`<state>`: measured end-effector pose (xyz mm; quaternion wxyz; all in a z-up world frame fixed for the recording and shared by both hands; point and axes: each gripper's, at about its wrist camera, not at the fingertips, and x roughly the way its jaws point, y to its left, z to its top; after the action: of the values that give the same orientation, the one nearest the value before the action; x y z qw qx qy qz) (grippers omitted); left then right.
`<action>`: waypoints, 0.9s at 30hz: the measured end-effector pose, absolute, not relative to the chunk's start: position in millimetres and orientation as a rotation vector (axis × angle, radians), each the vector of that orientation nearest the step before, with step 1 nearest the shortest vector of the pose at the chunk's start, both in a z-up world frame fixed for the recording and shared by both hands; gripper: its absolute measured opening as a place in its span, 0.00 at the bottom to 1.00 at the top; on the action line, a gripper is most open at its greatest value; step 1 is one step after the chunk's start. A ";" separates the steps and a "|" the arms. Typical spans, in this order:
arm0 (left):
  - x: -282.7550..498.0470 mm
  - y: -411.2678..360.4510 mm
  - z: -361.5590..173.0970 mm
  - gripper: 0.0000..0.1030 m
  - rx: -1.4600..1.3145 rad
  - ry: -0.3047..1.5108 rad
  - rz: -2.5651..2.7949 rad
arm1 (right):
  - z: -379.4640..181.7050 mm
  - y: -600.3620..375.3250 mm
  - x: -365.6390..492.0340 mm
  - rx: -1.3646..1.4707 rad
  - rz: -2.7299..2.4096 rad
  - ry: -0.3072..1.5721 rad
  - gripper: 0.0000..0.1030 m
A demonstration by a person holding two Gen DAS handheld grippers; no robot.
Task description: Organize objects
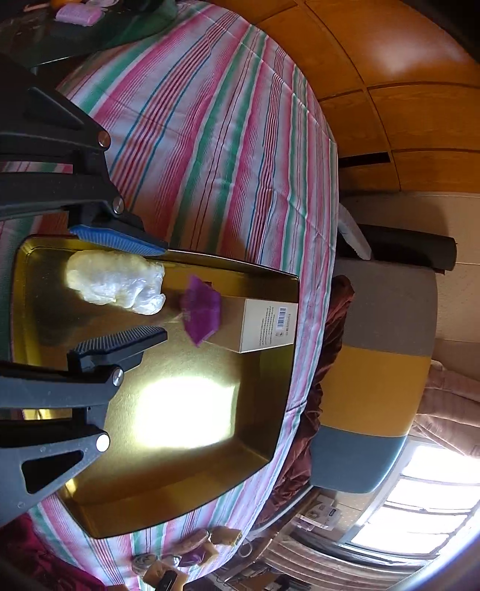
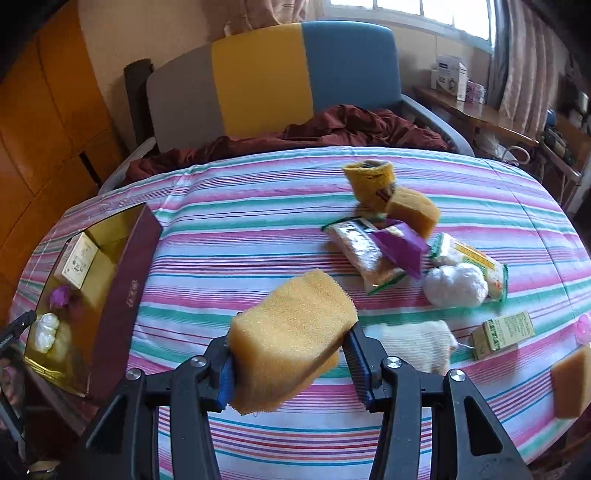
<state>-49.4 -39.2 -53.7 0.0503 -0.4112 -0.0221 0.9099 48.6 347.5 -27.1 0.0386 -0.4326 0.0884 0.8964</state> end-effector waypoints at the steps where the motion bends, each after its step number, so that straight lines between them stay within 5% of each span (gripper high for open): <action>1: -47.3 -39.7 -52.4 0.39 -1.245 -0.073 2.772 | -25.6 341.5 47.2 -1.332 2.762 0.265 0.49; 27: -16.7 -39.3 -49.0 0.39 -1.246 -0.087 2.801 | -32.0 122.2 13.4 -1.596 3.144 0.156 0.49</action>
<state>-16.7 -39.3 -49.0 0.0374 -0.4060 -0.0282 0.9127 13.4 122.2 -32.0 -0.1926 -0.4438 0.0433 0.8741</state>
